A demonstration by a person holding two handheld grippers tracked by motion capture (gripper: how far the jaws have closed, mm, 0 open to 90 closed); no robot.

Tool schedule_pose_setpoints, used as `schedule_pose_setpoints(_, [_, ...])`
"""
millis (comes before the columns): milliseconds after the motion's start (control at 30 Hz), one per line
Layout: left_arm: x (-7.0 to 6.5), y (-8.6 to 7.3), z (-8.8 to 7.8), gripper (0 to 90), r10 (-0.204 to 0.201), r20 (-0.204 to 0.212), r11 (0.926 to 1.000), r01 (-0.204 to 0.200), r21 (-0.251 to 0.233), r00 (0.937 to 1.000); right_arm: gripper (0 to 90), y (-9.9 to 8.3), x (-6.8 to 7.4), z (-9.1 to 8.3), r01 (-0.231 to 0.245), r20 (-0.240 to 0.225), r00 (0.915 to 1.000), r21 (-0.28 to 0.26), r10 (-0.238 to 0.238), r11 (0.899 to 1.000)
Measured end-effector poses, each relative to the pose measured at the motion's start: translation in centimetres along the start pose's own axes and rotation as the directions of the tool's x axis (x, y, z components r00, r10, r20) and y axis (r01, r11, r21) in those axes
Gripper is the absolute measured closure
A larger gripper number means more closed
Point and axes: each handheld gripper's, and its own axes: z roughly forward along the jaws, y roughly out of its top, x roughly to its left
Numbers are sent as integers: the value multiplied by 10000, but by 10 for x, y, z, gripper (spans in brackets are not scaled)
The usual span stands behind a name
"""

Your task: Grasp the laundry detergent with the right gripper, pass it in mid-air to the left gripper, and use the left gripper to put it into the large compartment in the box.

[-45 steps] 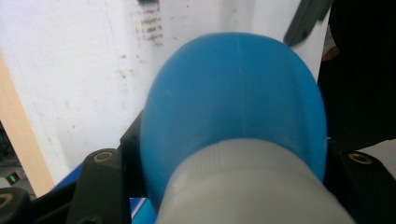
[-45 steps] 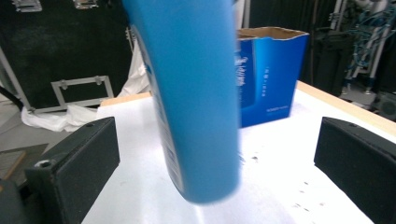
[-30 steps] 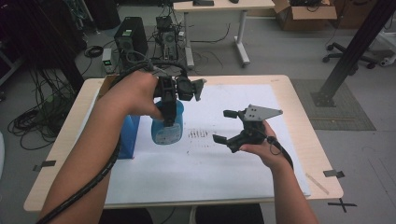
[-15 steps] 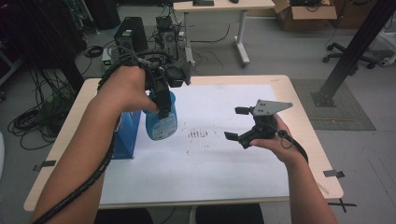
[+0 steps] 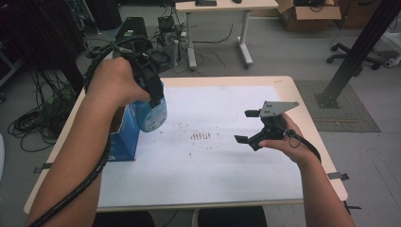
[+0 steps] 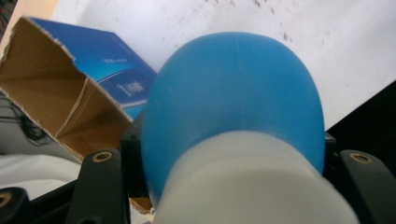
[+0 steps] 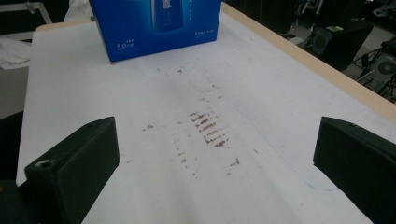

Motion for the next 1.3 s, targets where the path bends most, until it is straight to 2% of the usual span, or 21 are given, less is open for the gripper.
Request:
schedule_pose_setpoints(33, [0,0,0,388,0,0,10000,0,0,10000,2,0,-1,0,16,-11,10000,104,-16,9999])
schedule_pose_setpoints(67, [5,-2,-6,387,-299,50,9995,300,-106,9995,2,1,-1,0,38,-10,10000,161,-38,9999])
schedule_pose_setpoints(267, [18,-8,-20,387,-993,-148,9951,993,-46,9949,8,9,-3,-1,632,-269,9978,924,-609,9937])
schedule_pose_setpoints(433, [29,-17,-31,387,-1407,-126,9900,1406,-93,9900,13,20,-5,-6,1072,-455,9939,1665,-1009,9802])
schedule_pose_setpoints(567, [40,-26,-38,387,-1929,52,9810,1929,-219,9812,14,28,-2,-12,1381,-649,9897,1896,-1280,9721])
schedule_pose_setpoints(667, [49,-32,-43,387,-2277,43,9734,2277,-255,9737,15,32,1,-14,1724,-828,9841,2386,-1568,9557])
schedule_pose_setpoints(700, [50,-34,-44,387,-2401,41,9704,2401,-270,9707,15,33,1,-14,1752,-797,9839,2564,-1598,9506])
schedule_pose_setpoints(867, [67,-43,-50,387,-2881,111,9572,2883,-239,9575,18,37,-1,-16,1692,-915,9847,2955,-1485,9402])
schedule_pose_setpoints(900, [70,-45,-51,387,-3013,140,9531,3016,-246,9534,19,39,-1,-16,1734,-992,9838,3107,-1495,9346])
schedule_pose_setpoints(933, [70,-45,-51,387,-3013,140,9531,3016,-246,9534,19,39,-1,-16,1734,-992,9838,3107,-1495,9346])
schedule_pose_setpoints(967, [76,-49,-52,387,-3206,189,9468,3210,-230,9470,19,42,-2,-17,1842,-1111,9816,3353,-1554,9239])
schedule_pose_setpoints(1000, [80,-51,-53,387,-3375,192,9409,3379,-222,9411,19,43,-2,-18,1833,-1172,9815,3488,-1513,9191])
schedule_pose_setpoints(1033, [80,-51,-53,388,-3375,192,9409,3379,-222,9411,19,43,-2,-18,1833,-1172,9815,3488,-1513,9191])
schedule_pose_setpoints(1067, [86,-55,-53,388,-3576,206,9335,3579,-199,9337,19,46,-3,-19,1957,-1241,9792,3700,-1604,9082])
schedule_pose_setpoints(1100, [89,-57,-53,388,-3760,252,9261,3766,-232,9263,19,48,-3,-19,1957,-1201,9795,3807,-1615,9038])
schedule_pose_setpoints(1133, [89,-57,-53,388,-3760,252,9261,3766,-232,9263,19,48,-3,-19,1957,-1201,9795,3807,-1615,9038])
schedule_pose_setpoints(1167, [96,-60,-53,388,-4069,316,9130,4076,-192,9129,21,50,-4,-18,1944,-1205,9799,3961,-1591,8974])
schedule_pose_setpoints(1200, [98,-61,-53,388,-4189,330,9075,4196,-187,9074,24,51,-4,-18,1985,-1287,9788,4037,-1594,8931])
schedule_pose_setpoints(1233, [98,-61,-53,388,-4189,330,9075,4196,-187,9074,24,51,-4,-18,1985,-1287,9788,4037,-1594,8931])
schedule_pose_setpoints(1267, [103,-63,-51,388,-4427,364,8963,4433,-91,8959,24,52,-4,-17,2007,-1336,9783,4179,-1586,8860])
schedule_pose_setpoints(1300, [105,-64,-51,388,-4529,386,8912,4535,-74,8907,24,53,-5,-16,2006,-1360,9782,4261,-1568,8822])
